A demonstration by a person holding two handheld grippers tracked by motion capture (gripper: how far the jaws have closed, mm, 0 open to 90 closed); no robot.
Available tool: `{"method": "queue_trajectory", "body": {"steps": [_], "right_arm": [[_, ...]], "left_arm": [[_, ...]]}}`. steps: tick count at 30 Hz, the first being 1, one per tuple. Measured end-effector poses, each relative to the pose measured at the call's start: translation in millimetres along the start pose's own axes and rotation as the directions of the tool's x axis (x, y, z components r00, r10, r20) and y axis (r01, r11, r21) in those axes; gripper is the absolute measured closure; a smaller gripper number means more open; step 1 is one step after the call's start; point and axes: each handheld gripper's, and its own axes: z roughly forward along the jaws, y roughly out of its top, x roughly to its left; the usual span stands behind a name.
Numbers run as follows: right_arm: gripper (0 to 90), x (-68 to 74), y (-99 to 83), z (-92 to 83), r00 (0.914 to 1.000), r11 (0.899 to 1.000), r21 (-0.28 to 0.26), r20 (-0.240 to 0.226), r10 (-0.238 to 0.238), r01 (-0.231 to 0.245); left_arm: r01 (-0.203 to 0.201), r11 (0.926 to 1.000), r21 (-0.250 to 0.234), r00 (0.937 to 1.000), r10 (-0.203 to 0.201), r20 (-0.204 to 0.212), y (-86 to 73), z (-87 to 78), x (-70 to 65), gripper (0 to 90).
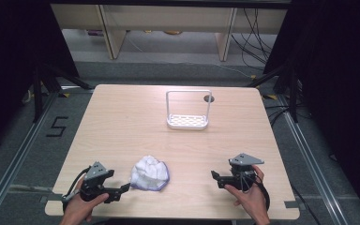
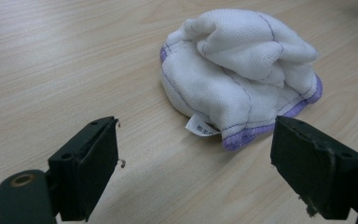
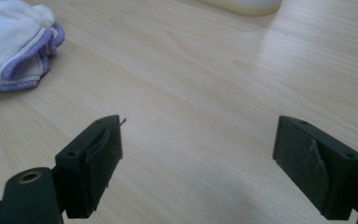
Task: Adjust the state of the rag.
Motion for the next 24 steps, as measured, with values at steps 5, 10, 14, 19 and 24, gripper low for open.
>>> {"method": "queue_trajectory", "body": {"steps": [5, 10, 14, 19, 24], "right_arm": [[17.4, 4.6, 2.5, -0.7, 0.9991, 1.000, -0.006, 0.042, 0.006, -0.006], [19.0, 13.0, 5.4, 1.6, 0.9997, 1.000, -0.005, 0.022, -0.015, 0.015], [24.2, 24.0, 10.4, 0.1, 0.9992, 0.999, -0.013, -0.006, -0.040, 0.040], [33.0, 36.9, 18.4, 2.9, 0.9928, 0.994, -0.046, -0.057, -0.106, 0.103], [41.4, 66.8, 33.8, 20.2, 0.9667, 0.978, -0.037, -0.150, -0.207, 0.204]], "left_arm": [[0.042, 0.9988, -0.025, 0.9991, -0.042, 0.008, -1.1, 3.2, -1.7, 14.7], [0.042, 0.9988, -0.025, 0.9991, -0.042, -0.002, -0.7, 3.4, -0.5, 14.6], [0.034, 0.9987, -0.038, 0.9994, -0.034, 0.003, -1.2, 3.9, -0.6, 14.6], [0.046, 0.9983, -0.036, 0.9989, -0.046, -0.008, -1.1, 3.4, -0.4, 14.7], [0.047, 0.9980, -0.041, 0.9989, -0.047, -0.006, -0.3, 3.0, -0.8, 14.7]]}}
